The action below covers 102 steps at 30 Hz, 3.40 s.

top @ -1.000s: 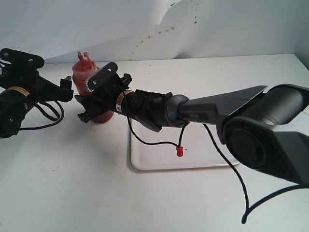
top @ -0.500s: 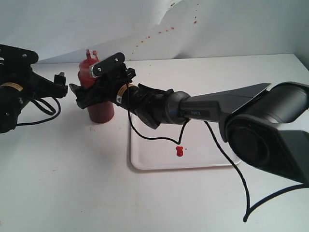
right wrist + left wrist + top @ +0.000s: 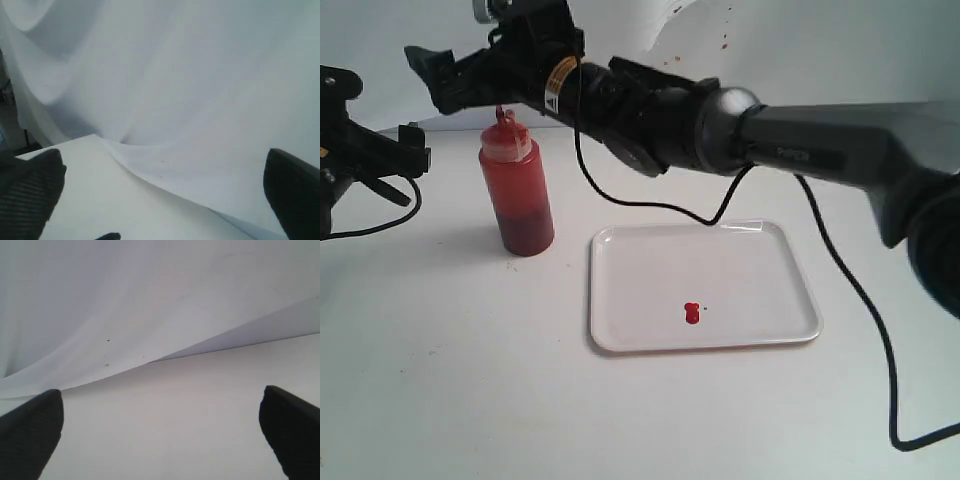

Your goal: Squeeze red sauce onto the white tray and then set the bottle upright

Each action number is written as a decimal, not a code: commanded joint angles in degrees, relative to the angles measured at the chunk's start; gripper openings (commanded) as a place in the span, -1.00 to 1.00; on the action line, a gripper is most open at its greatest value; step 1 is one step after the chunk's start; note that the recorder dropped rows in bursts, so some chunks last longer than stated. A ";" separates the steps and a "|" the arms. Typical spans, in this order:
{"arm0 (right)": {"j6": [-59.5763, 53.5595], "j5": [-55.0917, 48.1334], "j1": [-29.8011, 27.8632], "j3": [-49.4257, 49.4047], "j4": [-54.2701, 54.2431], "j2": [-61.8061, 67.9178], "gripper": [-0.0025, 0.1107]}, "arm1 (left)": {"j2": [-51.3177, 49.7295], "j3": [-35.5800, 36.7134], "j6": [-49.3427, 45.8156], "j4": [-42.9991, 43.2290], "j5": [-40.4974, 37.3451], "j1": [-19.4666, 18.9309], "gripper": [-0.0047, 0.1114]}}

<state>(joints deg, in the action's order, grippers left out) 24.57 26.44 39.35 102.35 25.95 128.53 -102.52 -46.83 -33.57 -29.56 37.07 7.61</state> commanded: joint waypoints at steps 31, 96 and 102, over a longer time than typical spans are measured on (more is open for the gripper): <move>-5.02 -29.32 -0.04 -47.60 6.26 -65.15 -0.96 | 50.81 31.80 44.56 39.85 8.03 0.33 -0.92; 44.46 -52.64 -0.04 -73.23 43.06 -100.07 -0.96 | 64.52 45.95 54.62 48.97 4.27 0.33 -0.92; 44.46 -52.64 -0.04 -73.23 43.06 -100.07 -0.96 | 72.23 45.95 53.01 49.24 -18.45 0.33 -0.92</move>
<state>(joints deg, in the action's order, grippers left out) 68.92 -26.58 39.35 29.46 69.13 28.80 -34.65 -0.97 19.54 20.48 30.13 7.61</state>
